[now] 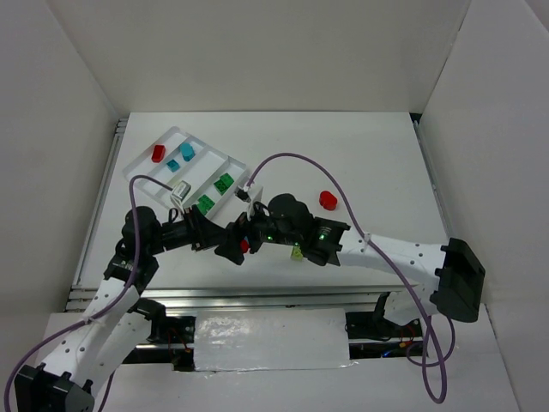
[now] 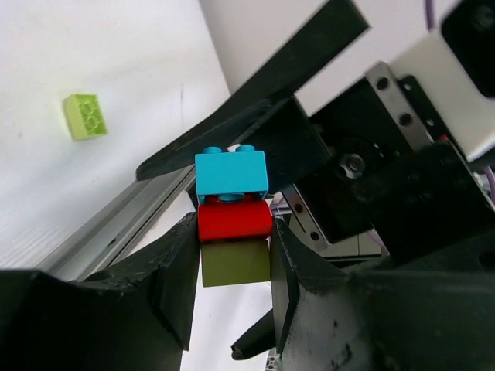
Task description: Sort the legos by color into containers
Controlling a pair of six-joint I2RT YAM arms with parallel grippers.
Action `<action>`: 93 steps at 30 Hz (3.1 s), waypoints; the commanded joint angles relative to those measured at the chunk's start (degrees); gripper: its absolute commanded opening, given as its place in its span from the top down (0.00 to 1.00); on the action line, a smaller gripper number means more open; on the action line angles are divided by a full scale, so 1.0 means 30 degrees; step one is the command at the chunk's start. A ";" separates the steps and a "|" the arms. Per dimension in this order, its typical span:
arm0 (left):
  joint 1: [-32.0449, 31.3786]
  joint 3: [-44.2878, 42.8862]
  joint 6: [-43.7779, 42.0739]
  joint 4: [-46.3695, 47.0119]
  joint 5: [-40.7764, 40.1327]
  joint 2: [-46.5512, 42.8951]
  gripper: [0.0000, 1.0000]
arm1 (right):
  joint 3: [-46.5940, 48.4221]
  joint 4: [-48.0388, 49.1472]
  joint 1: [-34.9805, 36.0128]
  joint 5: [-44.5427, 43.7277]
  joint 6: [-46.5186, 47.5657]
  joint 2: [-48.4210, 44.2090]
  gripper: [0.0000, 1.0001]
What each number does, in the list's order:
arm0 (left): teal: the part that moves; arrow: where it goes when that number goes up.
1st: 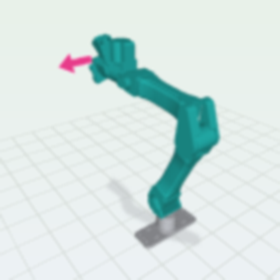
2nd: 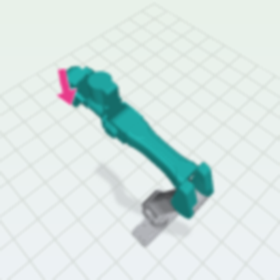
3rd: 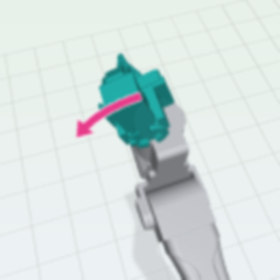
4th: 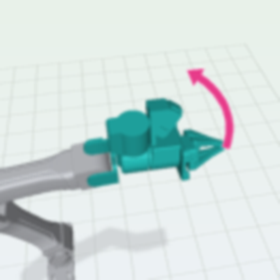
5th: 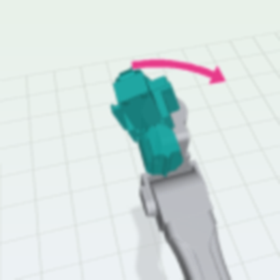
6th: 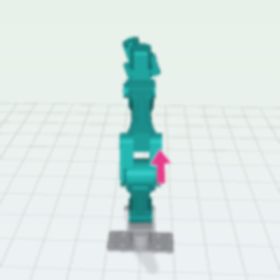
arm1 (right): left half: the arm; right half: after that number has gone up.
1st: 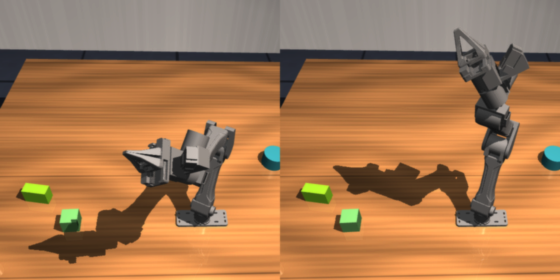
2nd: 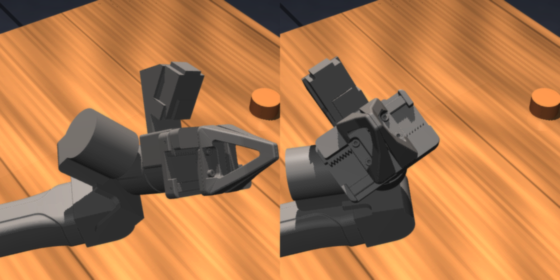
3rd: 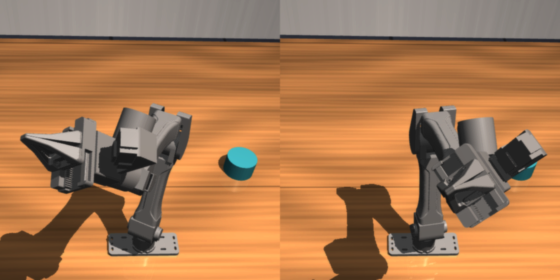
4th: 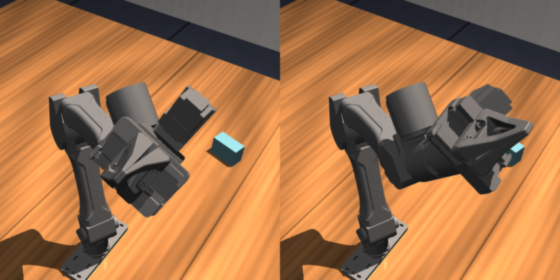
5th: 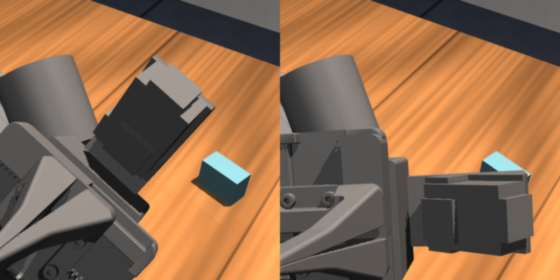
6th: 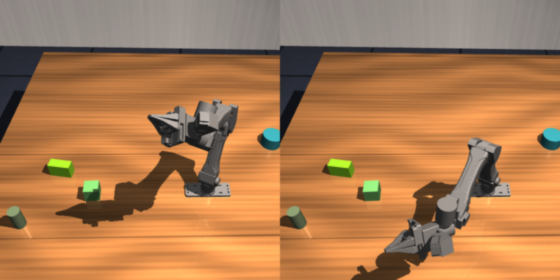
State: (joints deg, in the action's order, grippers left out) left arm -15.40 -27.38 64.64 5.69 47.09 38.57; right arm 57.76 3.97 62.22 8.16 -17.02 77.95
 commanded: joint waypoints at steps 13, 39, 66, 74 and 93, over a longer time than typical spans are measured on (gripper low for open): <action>-0.0287 -0.0924 -0.2446 0.3518 0.1059 -0.1018 1.00 | -0.3079 0.2045 -0.3946 0.8546 -0.3671 -0.5092 0.00; -0.0316 0.0482 0.0776 0.9558 0.1270 -0.3743 1.00 | -0.5921 1.2854 -0.3250 1.0641 -1.0000 -0.4013 0.19; -0.0316 -0.5749 -0.6192 -0.1718 0.2024 -0.2604 0.01 | -0.1148 0.2966 -0.3802 1.4823 -0.2562 -0.3161 1.00; -0.0316 -0.7077 -0.9185 -0.4332 0.5101 -0.1402 0.01 | 0.2570 -0.6441 -0.4830 1.7520 0.2559 -0.3192 1.00; -0.0346 -0.6608 -0.9329 -0.4299 0.6158 -0.0229 0.04 | 0.6440 -1.1402 -0.3103 1.4243 0.3739 -0.0526 1.00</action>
State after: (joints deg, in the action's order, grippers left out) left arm -16.23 -46.19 37.76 -8.82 63.51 38.11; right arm 73.21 -31.31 51.66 51.90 -5.74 77.08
